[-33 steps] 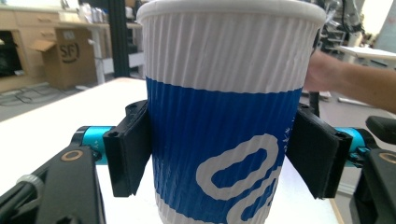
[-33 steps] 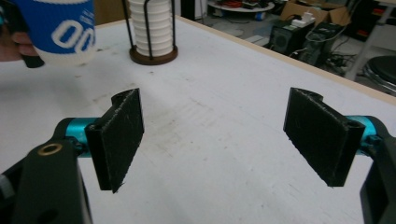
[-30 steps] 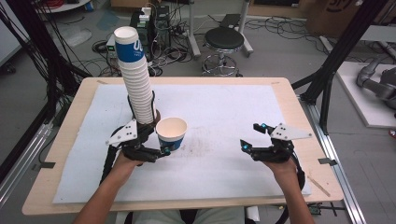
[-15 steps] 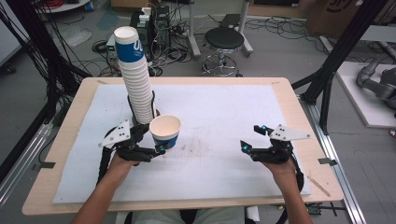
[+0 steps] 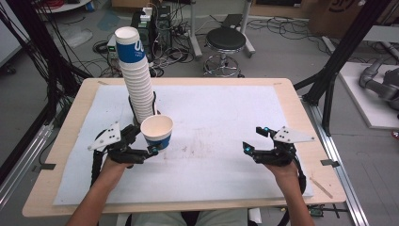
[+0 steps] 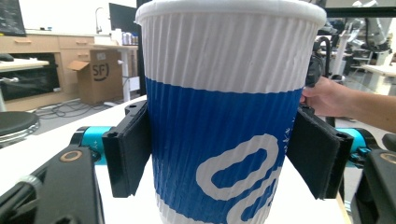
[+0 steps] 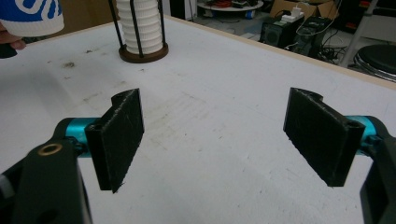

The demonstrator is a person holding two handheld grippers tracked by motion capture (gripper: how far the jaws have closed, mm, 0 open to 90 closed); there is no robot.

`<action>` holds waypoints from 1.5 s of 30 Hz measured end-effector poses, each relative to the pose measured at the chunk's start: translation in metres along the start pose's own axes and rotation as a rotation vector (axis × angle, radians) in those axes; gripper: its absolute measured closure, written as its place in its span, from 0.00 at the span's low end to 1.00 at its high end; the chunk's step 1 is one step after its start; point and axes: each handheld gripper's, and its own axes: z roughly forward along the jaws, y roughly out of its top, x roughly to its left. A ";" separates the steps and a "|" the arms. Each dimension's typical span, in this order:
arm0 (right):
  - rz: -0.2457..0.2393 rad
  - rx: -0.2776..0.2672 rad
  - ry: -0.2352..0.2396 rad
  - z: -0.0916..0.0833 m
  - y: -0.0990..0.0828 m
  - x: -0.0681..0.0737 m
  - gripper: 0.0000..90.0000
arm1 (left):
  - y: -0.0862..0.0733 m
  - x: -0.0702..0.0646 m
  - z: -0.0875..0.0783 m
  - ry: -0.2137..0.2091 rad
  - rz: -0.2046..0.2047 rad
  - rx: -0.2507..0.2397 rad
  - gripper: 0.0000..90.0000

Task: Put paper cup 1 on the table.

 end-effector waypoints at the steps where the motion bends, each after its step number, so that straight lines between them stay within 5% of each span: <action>1: 0.003 0.000 0.000 -0.001 0.000 0.000 0.23 | 0.000 0.001 -0.003 0.005 0.001 -0.001 0.30; 23: 0.014 0.002 0.016 -0.001 -0.003 0.001 0.23 | -0.026 0.040 -0.092 0.225 -0.045 0.015 0.30; 35: 0.011 0.004 0.020 0.000 -0.003 0.001 0.23 | -0.044 0.058 -0.093 0.310 -0.099 0.119 0.30; 40: 0.012 0.002 0.019 -0.001 -0.003 0.001 0.23 | -0.050 0.063 -0.092 0.392 -0.128 0.253 0.30; 45: 0.010 0.008 0.022 -0.001 -0.003 0.001 0.23 | -0.049 0.064 -0.093 0.429 -0.144 0.260 0.30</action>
